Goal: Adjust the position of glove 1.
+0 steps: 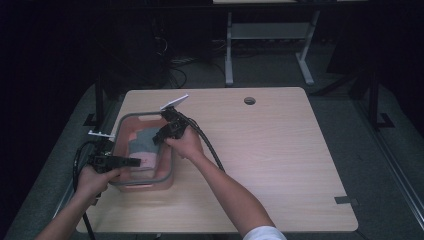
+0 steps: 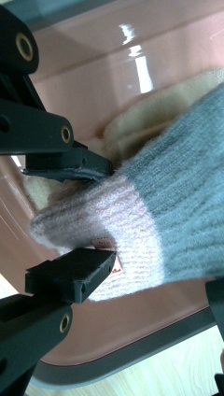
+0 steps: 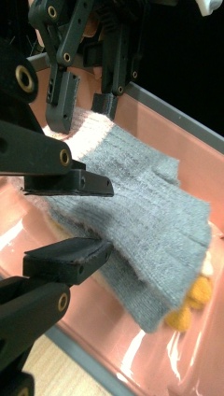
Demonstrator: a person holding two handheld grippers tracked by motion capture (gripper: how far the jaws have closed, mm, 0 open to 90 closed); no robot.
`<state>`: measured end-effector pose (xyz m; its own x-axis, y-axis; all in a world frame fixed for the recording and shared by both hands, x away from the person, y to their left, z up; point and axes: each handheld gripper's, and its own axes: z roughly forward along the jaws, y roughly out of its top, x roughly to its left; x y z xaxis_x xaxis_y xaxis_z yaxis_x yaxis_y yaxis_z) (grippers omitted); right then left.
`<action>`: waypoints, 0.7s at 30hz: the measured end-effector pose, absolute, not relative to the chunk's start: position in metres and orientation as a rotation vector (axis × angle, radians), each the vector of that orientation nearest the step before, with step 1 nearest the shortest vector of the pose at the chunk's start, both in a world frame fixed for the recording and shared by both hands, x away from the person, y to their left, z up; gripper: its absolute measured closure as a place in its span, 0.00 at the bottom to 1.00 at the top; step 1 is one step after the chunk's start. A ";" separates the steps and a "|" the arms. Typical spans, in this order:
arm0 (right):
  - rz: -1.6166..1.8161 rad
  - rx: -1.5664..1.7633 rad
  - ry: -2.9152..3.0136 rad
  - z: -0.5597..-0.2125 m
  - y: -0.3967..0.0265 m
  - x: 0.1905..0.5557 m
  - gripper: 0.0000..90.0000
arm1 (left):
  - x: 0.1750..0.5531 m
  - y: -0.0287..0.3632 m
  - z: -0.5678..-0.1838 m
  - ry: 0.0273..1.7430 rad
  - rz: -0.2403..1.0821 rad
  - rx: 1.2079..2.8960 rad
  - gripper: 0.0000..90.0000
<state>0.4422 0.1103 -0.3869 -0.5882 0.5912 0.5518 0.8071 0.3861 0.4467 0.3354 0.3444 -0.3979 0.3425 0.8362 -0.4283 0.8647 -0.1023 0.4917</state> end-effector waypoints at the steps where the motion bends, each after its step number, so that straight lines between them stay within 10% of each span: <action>1: -1.019 -1.226 -2.344 -0.386 0.109 0.442 0.74 | 0.335 0.344 -0.398 1.487 -0.053 1.919 0.60; 21: -1.100 -1.226 -2.267 -0.372 0.090 0.439 0.72 | 0.332 0.349 -0.374 1.448 0.028 1.853 0.54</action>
<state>0.4390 0.0898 -0.3719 -0.5711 0.5567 0.6033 0.8184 0.3286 0.4715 0.3324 0.3490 -0.3735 0.3539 0.8349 -0.4214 0.8183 -0.0582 0.5718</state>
